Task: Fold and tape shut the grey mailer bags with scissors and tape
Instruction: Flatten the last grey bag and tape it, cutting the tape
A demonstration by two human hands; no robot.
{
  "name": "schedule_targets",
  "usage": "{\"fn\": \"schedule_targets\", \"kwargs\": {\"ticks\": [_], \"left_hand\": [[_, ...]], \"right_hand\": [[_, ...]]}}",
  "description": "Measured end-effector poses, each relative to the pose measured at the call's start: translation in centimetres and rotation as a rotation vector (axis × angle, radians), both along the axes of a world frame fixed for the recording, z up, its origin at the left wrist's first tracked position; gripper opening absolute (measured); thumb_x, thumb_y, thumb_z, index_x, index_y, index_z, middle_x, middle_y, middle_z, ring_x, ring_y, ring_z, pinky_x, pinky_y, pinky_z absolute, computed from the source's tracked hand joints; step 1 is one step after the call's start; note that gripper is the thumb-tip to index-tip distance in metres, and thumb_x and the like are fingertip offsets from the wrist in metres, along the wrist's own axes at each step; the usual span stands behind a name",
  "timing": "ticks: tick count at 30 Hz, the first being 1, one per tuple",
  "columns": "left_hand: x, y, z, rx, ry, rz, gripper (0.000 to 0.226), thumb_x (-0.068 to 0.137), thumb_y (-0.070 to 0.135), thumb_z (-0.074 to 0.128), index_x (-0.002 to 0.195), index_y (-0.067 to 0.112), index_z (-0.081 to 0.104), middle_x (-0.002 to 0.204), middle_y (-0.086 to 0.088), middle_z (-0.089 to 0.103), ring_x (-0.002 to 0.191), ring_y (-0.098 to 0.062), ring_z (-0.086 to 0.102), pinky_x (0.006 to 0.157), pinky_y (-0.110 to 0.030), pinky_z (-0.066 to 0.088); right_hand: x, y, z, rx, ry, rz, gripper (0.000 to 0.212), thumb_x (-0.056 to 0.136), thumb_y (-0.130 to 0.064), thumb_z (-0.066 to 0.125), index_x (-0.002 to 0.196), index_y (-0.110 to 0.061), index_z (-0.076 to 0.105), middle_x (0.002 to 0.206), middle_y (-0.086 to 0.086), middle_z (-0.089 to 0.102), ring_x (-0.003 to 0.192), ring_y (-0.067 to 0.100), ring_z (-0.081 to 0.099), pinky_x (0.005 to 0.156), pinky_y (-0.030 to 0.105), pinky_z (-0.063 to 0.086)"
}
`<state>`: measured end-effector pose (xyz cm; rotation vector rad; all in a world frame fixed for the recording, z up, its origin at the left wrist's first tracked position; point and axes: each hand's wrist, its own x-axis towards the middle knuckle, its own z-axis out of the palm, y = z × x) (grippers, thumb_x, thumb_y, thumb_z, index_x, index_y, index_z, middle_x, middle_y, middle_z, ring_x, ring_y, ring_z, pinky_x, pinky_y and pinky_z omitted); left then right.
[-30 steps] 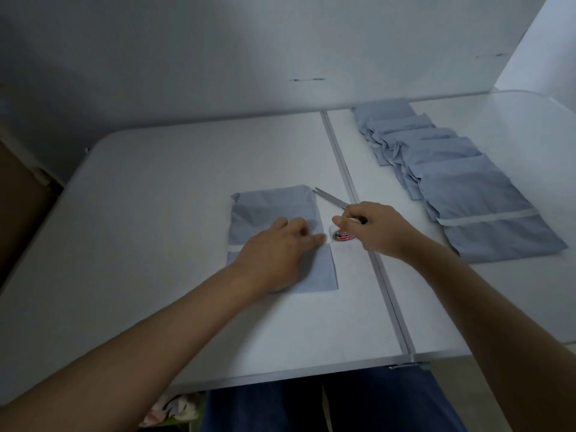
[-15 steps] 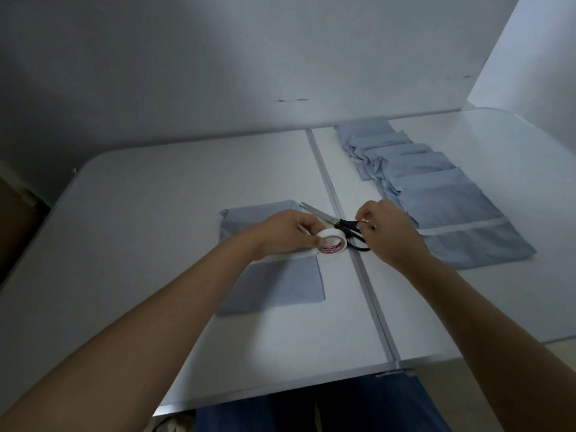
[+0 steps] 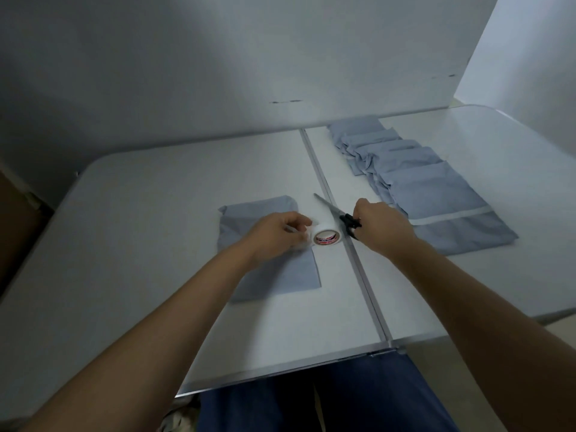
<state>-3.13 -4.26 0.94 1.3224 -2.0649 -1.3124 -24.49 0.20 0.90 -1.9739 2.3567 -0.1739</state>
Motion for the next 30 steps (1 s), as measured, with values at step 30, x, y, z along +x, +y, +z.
{"fn": "schedule_targets", "kwargs": {"ticks": [30], "left_hand": [[3.0,6.1,-5.2,-0.501,-0.543,-0.154,0.052,0.103,0.044,0.023,0.153,0.032,0.017,0.16,0.013,0.009,0.148,-0.008,0.001,0.119,-0.047,-0.004]], "right_hand": [[4.1,10.7,2.6,0.405,-1.031,-0.26,0.05,0.084,-0.049,0.067,0.095,0.001,0.07,0.063,0.005,0.064,0.049,0.012,0.057,0.048,0.018,0.044]]}}
